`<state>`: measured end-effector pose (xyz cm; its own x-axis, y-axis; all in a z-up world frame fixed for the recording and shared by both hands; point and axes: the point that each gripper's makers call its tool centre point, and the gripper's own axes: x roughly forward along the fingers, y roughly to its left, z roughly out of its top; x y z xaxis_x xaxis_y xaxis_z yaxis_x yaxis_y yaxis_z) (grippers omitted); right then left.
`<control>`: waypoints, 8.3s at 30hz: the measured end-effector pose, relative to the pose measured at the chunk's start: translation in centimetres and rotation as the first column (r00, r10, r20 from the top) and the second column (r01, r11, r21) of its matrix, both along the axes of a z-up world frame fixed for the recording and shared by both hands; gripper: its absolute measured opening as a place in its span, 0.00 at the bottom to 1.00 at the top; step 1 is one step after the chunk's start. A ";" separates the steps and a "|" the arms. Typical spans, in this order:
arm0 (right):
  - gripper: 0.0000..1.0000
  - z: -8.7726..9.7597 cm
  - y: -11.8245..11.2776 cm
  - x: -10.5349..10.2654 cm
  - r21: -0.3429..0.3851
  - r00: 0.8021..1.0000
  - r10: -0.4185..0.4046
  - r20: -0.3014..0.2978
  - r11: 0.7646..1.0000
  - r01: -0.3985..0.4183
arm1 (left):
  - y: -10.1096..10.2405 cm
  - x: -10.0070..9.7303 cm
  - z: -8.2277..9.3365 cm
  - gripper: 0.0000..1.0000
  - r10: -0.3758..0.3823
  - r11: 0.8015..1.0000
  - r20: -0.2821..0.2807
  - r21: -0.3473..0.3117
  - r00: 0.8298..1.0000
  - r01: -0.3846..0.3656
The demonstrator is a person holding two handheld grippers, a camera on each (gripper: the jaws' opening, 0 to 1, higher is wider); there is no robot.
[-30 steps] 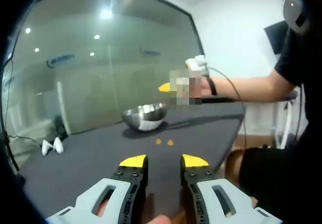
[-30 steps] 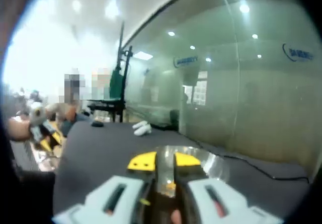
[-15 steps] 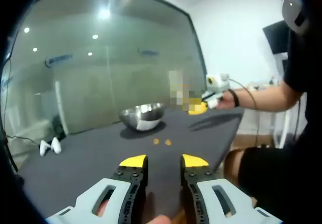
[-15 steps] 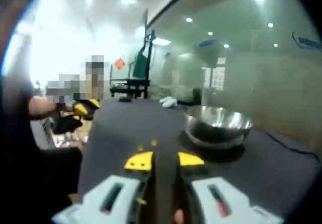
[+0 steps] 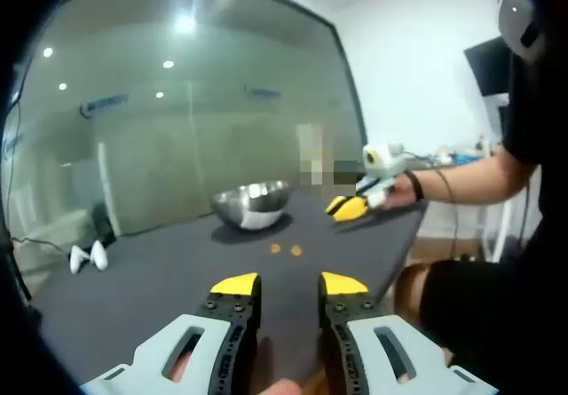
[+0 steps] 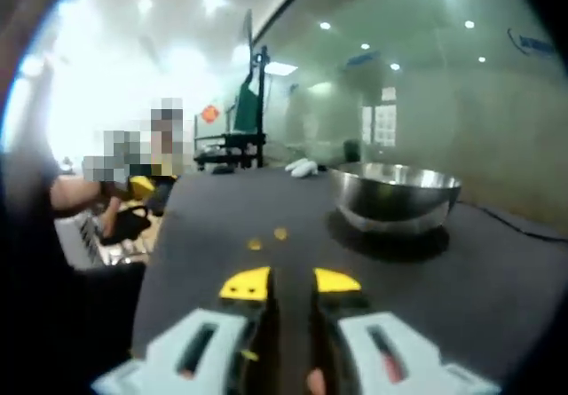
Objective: Pick up the QQ candy scattered on the table and place it into the stainless steel bowl on the table
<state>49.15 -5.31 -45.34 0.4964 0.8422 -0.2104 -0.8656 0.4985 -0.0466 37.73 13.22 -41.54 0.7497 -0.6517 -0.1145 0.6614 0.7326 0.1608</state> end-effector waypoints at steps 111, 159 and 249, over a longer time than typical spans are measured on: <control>0.09 14.9 2.5 16.0 0.086 0.979 -0.149 0.140 0.987 0.138 | -0.6 0.2 0.1 0.27 0.009 1.000 0.004 0.000 1.000 -0.009; 0.16 11.8 0.8 6.4 0.081 0.982 -0.090 0.164 0.994 0.078 | -1.2 -0.2 0.1 0.27 -0.010 0.999 -0.002 -0.035 1.000 0.010; 0.09 5.2 8.1 5.3 0.031 0.997 0.067 0.028 0.997 -0.067 | 0.7 -1.1 0.3 0.27 0.021 0.999 0.006 -0.047 1.000 -0.021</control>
